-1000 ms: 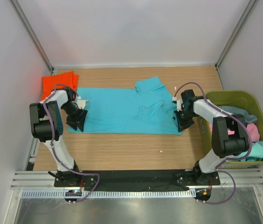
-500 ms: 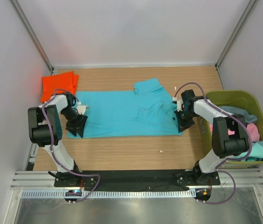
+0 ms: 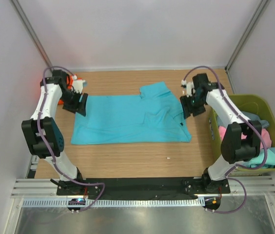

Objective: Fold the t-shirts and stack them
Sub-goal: Fold the tshirt

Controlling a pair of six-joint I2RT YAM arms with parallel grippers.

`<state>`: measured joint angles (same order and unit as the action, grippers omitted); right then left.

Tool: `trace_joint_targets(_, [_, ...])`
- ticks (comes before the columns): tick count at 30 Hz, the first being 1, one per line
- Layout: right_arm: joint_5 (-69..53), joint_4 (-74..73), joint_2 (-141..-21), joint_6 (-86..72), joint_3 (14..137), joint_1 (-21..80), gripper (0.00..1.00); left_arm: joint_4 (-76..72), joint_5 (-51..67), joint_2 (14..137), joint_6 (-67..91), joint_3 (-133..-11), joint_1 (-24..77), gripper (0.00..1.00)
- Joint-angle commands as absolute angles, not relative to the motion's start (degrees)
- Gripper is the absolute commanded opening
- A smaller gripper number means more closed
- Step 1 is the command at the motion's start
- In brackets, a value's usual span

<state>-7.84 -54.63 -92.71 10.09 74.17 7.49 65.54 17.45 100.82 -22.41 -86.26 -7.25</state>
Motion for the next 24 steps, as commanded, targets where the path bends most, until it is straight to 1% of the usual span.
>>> trace_joint_targets(1, [-7.4, -55.3, -97.6, 12.8, 85.9, 7.2, 0.56, 66.9, 20.1, 99.4, -19.9, -94.0, -7.5, 0.69])
trace_joint_targets(2, [-7.7, -54.9, -99.4, 12.9, 90.8, 7.3, 0.56, 65.0, 19.5, 100.3, -19.1, -95.3, -7.5, 0.71])
trace_joint_targets(3, [-8.2, -53.8, -101.0, 13.1, 93.0, 7.2, 0.55, 63.9, 19.4, 102.5, -18.2, -97.7, -7.4, 0.72])
trace_joint_targets(4, [-10.0, -53.5, -104.7, 13.9, 95.2, 7.2, 0.54, 63.0, 19.2, 103.8, -15.8, -99.0, -7.5, 0.84])
trace_joint_targets(5, [-11.2, -53.2, -106.6, 14.5, 97.3, 7.2, 0.54, 61.0, 18.7, 104.9, -14.4, -100.4, -7.5, 0.84])
trace_joint_targets(9, [-12.4, -49.3, -117.7, 12.5, 110.0, 7.3, 0.52, 59.8, 17.0, 114.6, -10.2, -107.8, -7.5, 0.81])
trace_joint_targets(10, [-12.7, -49.3, -122.6, 12.2, 113.3, 7.2, 0.52, 59.9, 16.9, 116.1, -9.2, -110.8, -7.5, 0.78])
trace_joint_targets(11, [-13.2, -49.0, -125.3, 11.6, 119.7, 7.3, 0.52, 60.2, 16.8, 117.6, -8.5, -112.4, -7.5, 0.78])
trace_joint_targets(12, [-13.1, -48.7, -127.3, 11.3, 122.6, 7.2, 0.52, 60.6, 16.7, 118.9, -8.1, -114.2, -7.4, 0.78])
trace_joint_targets(13, [-13.1, -48.4, -131.2, 10.9, 125.4, 7.3, 0.52, 60.6, 15.9, 121.2, -8.9, -116.5, -7.1, 0.76])
trace_joint_targets(14, [-13.1, -48.3, -132.8, 10.6, 130.2, 7.3, 0.52, 60.6, 14.5, 121.9, -9.9, -117.3, -5.9, 0.76])
trace_joint_targets(16, [-13.5, -47.9, -136.9, 10.3, 136.0, 7.2, 0.52, 61.3, 12.2, 123.9, -12.7, -119.8, -4.8, 0.77])
trace_joint_targets(19, [-14.5, -45.3, -138.8, 9.8, 137.9, 7.2, 0.53, 61.4, 11.3, 126.5, -13.7, -122.7, -3.7, 0.77])
trace_joint_targets(21, [-14.9, -42.0, -140.0, 8.4, 137.6, 7.3, 0.53, 61.9, 11.1, 128.3, -14.7, -126.0, -3.5, 0.78])
trace_joint_targets(24, [-15.9, -40.7, -142.9, 6.2, 140.4, 7.2, 0.54, 63.0, 10.3, 132.8, -15.5, -131.3, -3.5, 0.78])
